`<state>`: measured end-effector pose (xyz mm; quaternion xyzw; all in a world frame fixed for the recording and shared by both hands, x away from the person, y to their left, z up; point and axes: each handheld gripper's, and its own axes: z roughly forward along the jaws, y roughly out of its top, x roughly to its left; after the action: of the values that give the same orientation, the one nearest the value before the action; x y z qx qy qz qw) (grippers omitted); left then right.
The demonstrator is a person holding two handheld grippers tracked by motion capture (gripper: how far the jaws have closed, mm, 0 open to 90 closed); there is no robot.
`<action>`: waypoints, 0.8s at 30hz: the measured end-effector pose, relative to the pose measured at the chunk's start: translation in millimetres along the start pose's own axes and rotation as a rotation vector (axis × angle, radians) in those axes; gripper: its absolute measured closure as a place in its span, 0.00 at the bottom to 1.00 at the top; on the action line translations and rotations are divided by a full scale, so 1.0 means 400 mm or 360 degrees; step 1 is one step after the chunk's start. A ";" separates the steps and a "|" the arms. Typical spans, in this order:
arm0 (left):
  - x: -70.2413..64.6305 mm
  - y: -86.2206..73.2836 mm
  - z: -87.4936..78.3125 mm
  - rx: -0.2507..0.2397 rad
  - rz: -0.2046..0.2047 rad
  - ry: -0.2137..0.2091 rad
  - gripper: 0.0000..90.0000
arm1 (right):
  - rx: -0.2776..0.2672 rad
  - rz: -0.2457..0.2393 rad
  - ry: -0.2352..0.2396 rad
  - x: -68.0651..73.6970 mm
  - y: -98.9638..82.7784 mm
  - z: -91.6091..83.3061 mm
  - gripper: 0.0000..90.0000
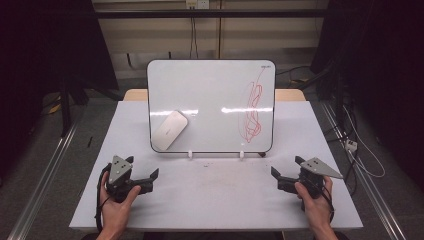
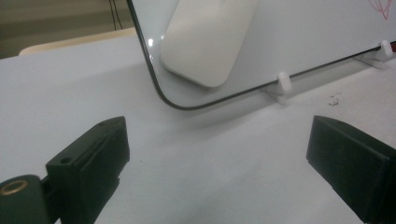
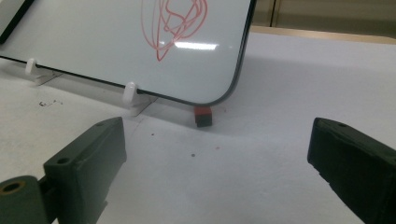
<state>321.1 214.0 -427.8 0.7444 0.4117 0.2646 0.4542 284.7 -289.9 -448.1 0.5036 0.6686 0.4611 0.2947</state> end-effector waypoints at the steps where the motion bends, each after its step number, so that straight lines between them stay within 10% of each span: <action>1: -0.003 0.002 0.000 -0.0003 0.0007 0.0012 0.06 | -0.0002 0.0009 0.0000 -0.002 0.000 -0.001 0.05; 24: 0.010 0.013 0.007 0.0072 -0.0038 -0.0045 0.06 | 0.0016 0.0006 0.0040 0.000 0.000 0.010 0.05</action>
<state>327.2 214.8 -424.4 0.7532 0.4200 0.2391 0.4462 288.1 -288.5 -449.6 0.5006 0.6735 0.4645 0.2828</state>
